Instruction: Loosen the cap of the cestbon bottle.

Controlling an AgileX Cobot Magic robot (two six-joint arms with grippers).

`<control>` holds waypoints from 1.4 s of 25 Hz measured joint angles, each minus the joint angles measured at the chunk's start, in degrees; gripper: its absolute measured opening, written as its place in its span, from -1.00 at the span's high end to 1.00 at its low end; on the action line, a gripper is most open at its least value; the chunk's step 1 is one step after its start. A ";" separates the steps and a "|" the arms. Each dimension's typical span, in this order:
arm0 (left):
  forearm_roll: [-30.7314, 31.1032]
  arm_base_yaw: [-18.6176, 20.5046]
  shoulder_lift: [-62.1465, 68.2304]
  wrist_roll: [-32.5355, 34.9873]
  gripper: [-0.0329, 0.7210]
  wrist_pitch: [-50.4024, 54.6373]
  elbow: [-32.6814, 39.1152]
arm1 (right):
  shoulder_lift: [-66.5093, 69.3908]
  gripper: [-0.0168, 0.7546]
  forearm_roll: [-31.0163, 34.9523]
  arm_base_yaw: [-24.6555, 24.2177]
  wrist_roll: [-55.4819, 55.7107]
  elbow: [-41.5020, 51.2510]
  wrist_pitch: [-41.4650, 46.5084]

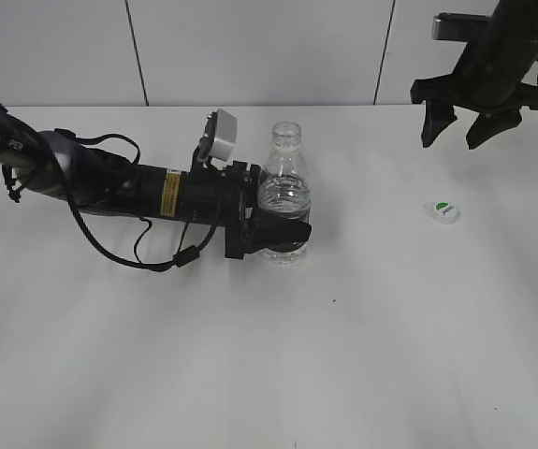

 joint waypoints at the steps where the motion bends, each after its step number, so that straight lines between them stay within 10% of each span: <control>1: 0.25 0.00 0.00 -0.04 -0.39 0.13 0.00 | 0.00 -0.34 0.00 0.00 0.00 -0.12 0.07; 8: -0.11 0.00 -0.68 -1.76 -0.66 0.38 0.00 | 0.00 -0.34 0.00 0.00 0.00 -0.67 0.19; 35: 5.46 0.38 -16.98 -12.92 -0.54 -0.37 0.05 | 0.00 -0.34 0.00 0.00 -0.35 -7.87 8.09</control>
